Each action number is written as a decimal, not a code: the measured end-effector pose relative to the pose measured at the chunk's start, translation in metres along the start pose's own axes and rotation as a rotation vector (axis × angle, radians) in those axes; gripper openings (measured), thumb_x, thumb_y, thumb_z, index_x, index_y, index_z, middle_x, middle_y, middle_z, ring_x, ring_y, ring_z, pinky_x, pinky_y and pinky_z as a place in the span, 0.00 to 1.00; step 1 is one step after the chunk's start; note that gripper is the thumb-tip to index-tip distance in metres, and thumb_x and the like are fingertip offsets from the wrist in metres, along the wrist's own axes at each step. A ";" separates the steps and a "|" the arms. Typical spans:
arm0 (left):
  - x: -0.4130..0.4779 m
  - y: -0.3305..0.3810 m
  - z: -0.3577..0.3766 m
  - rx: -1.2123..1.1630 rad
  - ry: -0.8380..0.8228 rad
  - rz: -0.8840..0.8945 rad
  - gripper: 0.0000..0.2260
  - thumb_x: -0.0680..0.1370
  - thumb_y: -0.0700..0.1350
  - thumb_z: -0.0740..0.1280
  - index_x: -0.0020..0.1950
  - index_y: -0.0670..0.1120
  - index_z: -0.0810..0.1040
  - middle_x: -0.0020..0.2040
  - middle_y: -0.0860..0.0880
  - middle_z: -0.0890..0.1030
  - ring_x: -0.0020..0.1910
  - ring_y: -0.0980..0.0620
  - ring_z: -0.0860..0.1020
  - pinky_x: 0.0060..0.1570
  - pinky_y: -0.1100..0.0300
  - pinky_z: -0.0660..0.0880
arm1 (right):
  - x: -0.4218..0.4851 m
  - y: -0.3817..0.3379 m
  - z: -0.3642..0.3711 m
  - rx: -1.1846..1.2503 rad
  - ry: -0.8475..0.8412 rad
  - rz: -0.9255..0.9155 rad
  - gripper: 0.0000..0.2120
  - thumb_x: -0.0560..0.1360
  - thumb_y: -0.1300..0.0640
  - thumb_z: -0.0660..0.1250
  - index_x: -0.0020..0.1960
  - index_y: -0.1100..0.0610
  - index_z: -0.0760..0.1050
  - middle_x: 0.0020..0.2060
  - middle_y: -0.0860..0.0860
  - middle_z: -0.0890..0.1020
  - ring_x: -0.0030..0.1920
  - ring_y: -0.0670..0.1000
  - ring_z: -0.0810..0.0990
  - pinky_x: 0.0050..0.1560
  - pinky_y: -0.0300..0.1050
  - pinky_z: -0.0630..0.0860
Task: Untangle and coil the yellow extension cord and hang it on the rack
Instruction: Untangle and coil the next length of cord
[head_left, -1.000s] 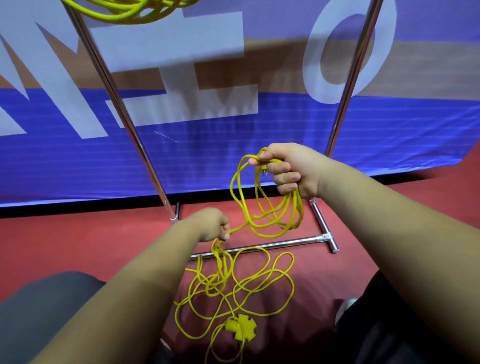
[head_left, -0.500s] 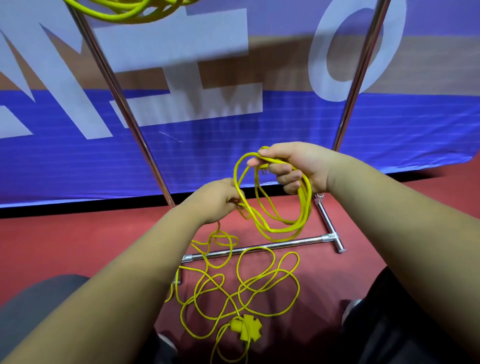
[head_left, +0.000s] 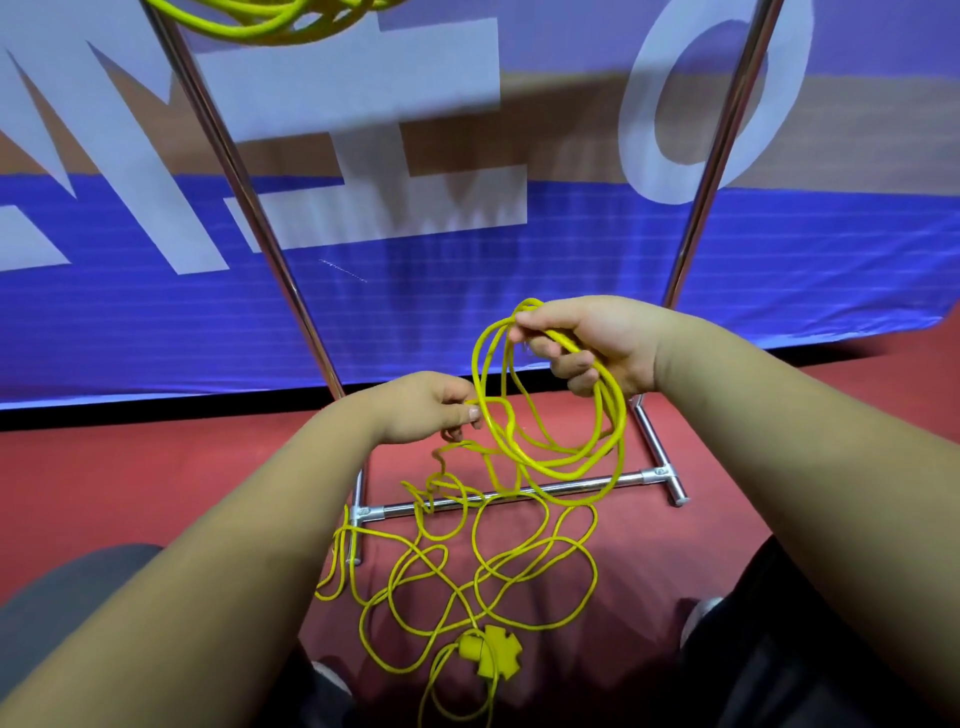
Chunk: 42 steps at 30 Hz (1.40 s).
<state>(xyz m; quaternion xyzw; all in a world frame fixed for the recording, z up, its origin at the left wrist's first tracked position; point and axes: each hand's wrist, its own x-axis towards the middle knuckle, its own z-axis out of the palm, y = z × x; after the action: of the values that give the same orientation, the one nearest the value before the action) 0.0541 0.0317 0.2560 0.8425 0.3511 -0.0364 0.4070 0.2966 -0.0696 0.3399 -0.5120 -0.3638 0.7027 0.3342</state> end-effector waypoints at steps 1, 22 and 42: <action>0.000 -0.001 0.000 -0.013 0.009 -0.024 0.07 0.84 0.50 0.67 0.54 0.55 0.85 0.45 0.49 0.85 0.42 0.54 0.80 0.57 0.48 0.80 | 0.000 0.000 0.000 -0.012 0.017 -0.002 0.09 0.85 0.51 0.64 0.51 0.54 0.77 0.34 0.47 0.72 0.22 0.43 0.65 0.19 0.36 0.62; -0.013 -0.026 -0.011 0.455 0.292 -0.162 0.09 0.86 0.54 0.58 0.63 0.63 0.76 0.43 0.53 0.84 0.39 0.51 0.82 0.45 0.51 0.81 | 0.015 0.022 -0.011 -0.194 0.284 0.095 0.15 0.85 0.44 0.65 0.50 0.55 0.77 0.27 0.46 0.66 0.20 0.44 0.59 0.19 0.37 0.56; -0.006 0.004 -0.013 0.364 0.593 -0.045 0.24 0.74 0.43 0.75 0.69 0.47 0.73 0.63 0.49 0.81 0.60 0.46 0.80 0.53 0.54 0.76 | 0.026 0.026 0.024 -0.153 -0.133 0.001 0.10 0.85 0.48 0.64 0.47 0.51 0.72 0.65 0.56 0.83 0.22 0.45 0.62 0.26 0.39 0.61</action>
<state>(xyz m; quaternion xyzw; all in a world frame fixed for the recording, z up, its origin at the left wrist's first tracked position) 0.0489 0.0358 0.2699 0.8672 0.4605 0.1389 0.1292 0.2646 -0.0648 0.3105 -0.4883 -0.4376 0.7055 0.2688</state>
